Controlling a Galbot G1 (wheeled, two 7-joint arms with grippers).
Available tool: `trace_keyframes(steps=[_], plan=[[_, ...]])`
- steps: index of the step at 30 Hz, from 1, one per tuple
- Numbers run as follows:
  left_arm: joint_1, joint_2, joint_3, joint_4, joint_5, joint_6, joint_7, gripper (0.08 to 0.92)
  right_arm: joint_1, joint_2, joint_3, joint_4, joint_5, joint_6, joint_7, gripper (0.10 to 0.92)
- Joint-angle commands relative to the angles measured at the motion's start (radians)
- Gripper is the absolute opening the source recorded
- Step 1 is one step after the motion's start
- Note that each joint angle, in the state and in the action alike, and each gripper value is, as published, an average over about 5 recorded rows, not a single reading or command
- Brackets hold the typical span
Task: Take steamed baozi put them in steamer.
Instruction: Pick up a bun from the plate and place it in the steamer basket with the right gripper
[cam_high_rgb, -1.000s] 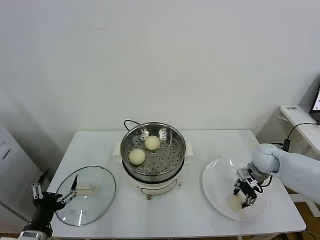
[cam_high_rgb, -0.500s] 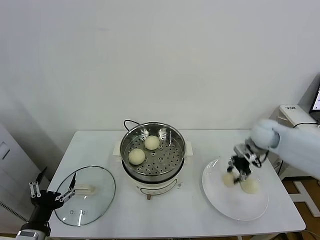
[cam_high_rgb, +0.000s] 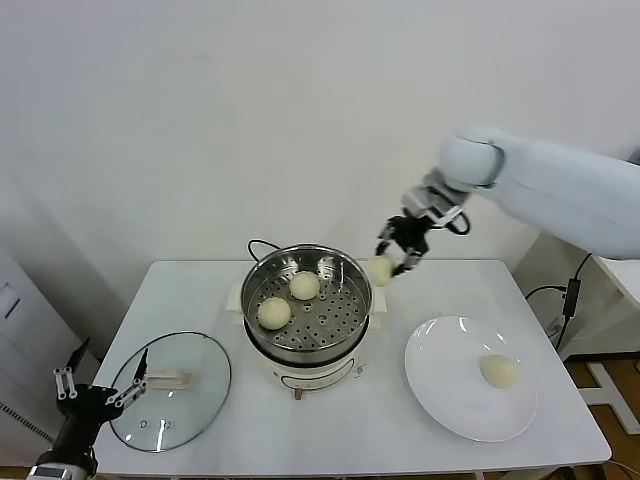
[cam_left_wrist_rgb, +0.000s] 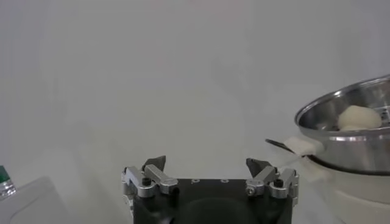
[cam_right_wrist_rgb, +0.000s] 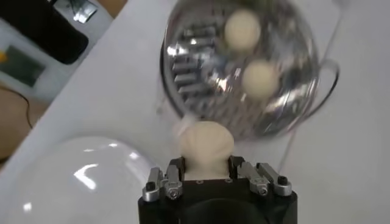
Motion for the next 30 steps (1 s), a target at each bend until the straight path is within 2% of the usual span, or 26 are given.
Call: trace_keyframes(steps=[1,8,20,23,30], plan=[[0.013,0.002,-0.023,0.015,-0.018,-0.012,0.002,0.823,-0.172,0.23,0.039,0.036,-0.382,0.264,0.015,0.449],[0.012,-0.002,-0.035,0.025,-0.027,-0.017,0.002,0.823,-0.287,0.286,0.089,0.026,-0.547,0.382,0.017,0.449],[-0.001,-0.003,-0.028,0.029,-0.022,-0.01,0.002,0.823,-0.317,0.308,0.111,0.008,-0.564,0.409,0.003,0.459],[-0.002,-0.004,-0.026,0.03,-0.02,-0.011,0.002,0.823,-0.309,0.302,0.113,0.009,-0.564,0.405,0.005,0.501],[-0.005,0.002,-0.025,0.032,-0.021,-0.01,0.002,0.823,-0.248,0.267,0.161,-0.022,-0.505,0.343,0.009,0.701]])
